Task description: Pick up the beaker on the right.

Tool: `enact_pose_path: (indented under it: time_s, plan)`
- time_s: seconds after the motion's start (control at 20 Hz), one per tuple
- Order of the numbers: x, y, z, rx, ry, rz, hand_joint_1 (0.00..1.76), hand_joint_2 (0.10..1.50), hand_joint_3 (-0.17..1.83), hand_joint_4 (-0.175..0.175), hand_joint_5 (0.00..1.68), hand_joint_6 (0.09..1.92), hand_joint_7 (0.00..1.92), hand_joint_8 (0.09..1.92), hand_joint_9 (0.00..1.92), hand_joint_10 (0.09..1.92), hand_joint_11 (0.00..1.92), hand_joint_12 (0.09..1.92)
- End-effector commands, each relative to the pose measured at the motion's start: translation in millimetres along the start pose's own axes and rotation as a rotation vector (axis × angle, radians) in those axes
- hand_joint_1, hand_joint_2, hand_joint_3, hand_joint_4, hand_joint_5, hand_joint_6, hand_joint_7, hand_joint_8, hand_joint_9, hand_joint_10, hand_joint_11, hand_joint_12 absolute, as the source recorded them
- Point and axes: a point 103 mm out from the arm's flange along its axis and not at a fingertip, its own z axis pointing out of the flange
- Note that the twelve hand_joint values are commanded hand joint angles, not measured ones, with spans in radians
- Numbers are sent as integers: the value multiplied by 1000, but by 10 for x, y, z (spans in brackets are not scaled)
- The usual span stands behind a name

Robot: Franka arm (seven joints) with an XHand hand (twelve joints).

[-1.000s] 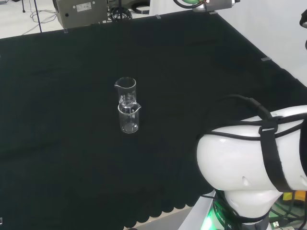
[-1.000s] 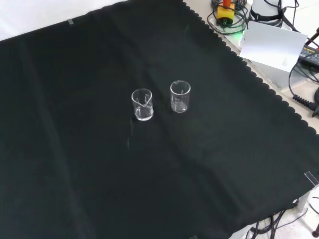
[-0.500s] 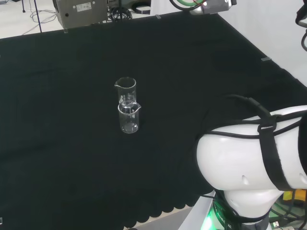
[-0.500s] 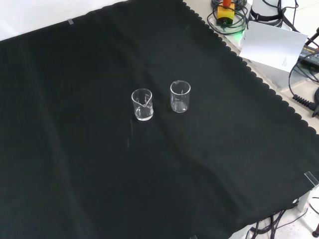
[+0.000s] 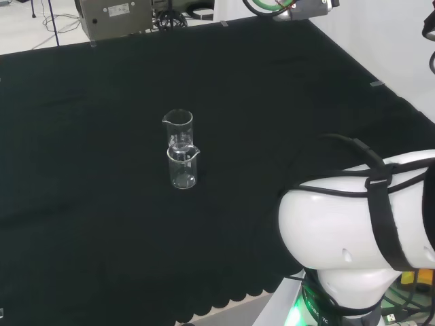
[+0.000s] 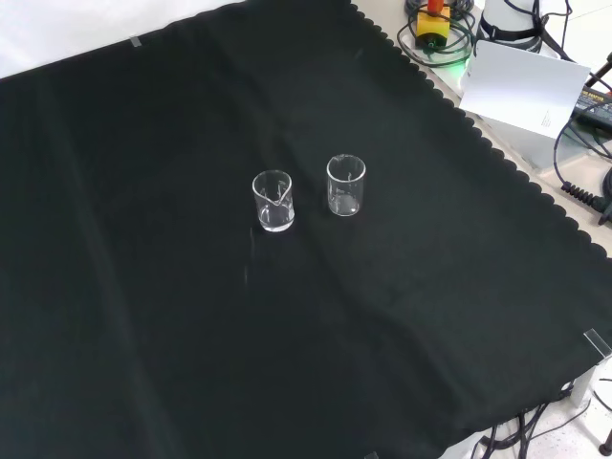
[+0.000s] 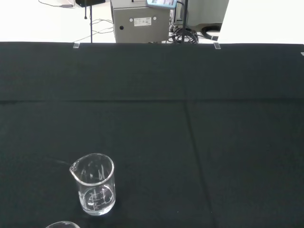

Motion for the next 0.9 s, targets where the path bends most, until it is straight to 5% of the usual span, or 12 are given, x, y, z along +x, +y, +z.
enact_pose_path:
  time_s: [0.05,0.5,0.9]
  plan:
    - [-118,130,214,-2,27,15,184,1148,323,-19,259,87,60,550,190,710,0,1390]
    - [-260,689,857,58,76,25,284,1102,306,-25,279,87,91,593,239,717,5,1420]
    - [-114,1093,1541,101,205,-43,537,946,281,-29,339,87,247,677,405,711,57,1420]
